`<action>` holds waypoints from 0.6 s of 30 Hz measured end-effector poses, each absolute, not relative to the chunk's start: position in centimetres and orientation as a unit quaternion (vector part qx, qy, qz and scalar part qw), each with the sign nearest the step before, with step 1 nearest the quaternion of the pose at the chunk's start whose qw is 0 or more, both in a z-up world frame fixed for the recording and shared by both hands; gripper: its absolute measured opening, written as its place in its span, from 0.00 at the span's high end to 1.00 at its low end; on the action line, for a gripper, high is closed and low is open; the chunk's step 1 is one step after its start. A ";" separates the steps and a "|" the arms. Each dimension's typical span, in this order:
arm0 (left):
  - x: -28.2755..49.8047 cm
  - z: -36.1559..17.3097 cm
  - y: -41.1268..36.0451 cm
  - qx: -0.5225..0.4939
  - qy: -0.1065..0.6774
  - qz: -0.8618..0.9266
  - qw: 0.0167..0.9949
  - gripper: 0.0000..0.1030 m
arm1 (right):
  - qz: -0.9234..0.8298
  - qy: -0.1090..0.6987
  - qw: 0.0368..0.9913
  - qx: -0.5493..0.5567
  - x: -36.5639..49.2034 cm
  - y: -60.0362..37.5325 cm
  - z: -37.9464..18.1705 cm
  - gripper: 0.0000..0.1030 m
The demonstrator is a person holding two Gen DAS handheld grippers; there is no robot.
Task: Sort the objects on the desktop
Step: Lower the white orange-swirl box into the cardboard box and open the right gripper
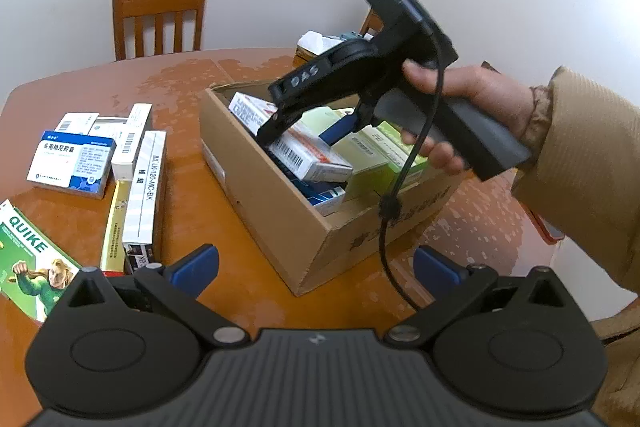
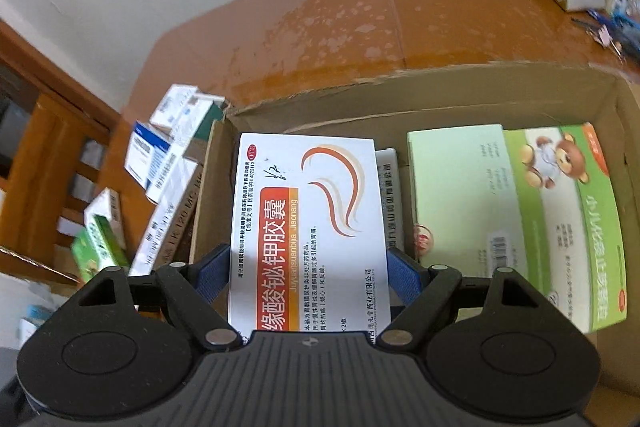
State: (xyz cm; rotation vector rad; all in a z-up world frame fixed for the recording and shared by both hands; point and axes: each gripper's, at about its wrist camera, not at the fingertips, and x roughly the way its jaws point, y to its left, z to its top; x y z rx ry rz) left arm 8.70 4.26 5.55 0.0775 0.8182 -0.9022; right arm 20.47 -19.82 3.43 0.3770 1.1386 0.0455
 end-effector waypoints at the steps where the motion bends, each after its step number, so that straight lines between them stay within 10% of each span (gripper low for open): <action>1: 8.8 5.5 4.3 0.035 0.385 -0.423 0.820 0.00 | 0.018 0.539 0.826 0.164 20.7 -19.3 3.2 0.17; 18: 9.1 5.1 4.5 0.034 0.386 -0.426 0.817 0.00 | -0.050 0.542 0.833 0.101 21.8 -17.8 1.5 0.17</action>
